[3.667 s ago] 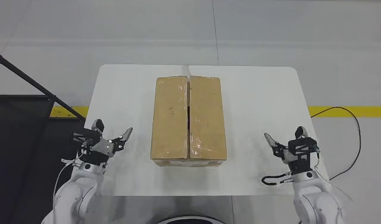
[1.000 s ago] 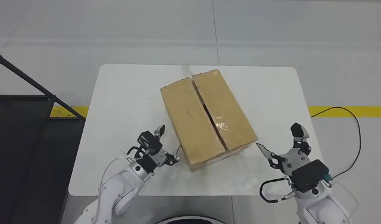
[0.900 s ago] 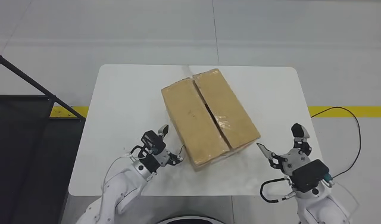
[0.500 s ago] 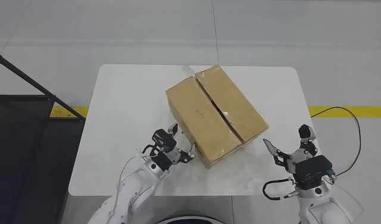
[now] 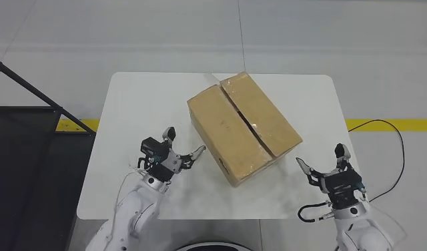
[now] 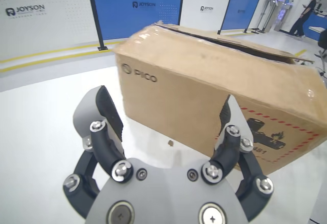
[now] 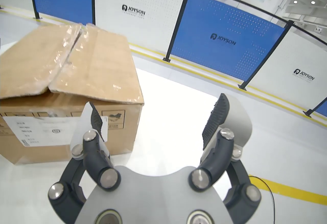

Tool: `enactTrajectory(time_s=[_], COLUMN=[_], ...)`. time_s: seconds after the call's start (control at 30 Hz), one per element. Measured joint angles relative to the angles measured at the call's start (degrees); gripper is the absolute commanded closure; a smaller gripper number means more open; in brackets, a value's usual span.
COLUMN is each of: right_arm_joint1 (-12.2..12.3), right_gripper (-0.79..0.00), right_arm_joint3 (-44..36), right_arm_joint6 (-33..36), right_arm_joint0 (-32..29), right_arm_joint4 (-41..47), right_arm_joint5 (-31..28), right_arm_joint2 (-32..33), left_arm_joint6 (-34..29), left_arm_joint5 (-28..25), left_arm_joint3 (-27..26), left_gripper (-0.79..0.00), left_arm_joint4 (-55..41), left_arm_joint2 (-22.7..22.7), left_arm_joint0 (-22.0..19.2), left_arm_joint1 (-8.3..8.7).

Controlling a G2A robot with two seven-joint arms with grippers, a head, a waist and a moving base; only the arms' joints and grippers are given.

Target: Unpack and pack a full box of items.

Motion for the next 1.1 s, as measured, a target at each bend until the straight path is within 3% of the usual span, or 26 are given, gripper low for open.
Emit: enactTrajectory(time_s=[0.17,0.3,0.77,1.1], right_arm_joint1=[-0.2,-0.7,-1.7,-2.4], right_gripper=[-0.785,-0.785,-0.785,-0.785], right_arm_joint3=[3.4,6.3,10.7,14.0], right_arm_joint6=[2.6,4.0,3.9,5.7], right_arm_joint0=[2.3,5.5,12.5,18.9], right_arm_joint4=[-0.1,0.3,1.3,-0.1], right_arm_joint5=[1.4,6.1,10.0,12.3], right_arm_joint2=[-1.6,-3.8,-8.4,-11.5], left_arm_joint6=[0.1,-0.1,-0.1,-0.5], left_arm_joint5=[0.6,0.5,0.6,3.3], left_arm_joint3=[0.2,-0.2,-0.2,0.3], left_gripper=[-0.785,-0.785,-0.785,-0.785], left_arm_joint4=[-2.6,-3.3,-3.5,-4.6], left_arm_joint2=[-5.9,-8.6,-8.8,-12.5], left_arm_joint0=[1.2,2.1,2.2,3.1], left_arm_joint1=[0.45,0.65,0.64,0.62])
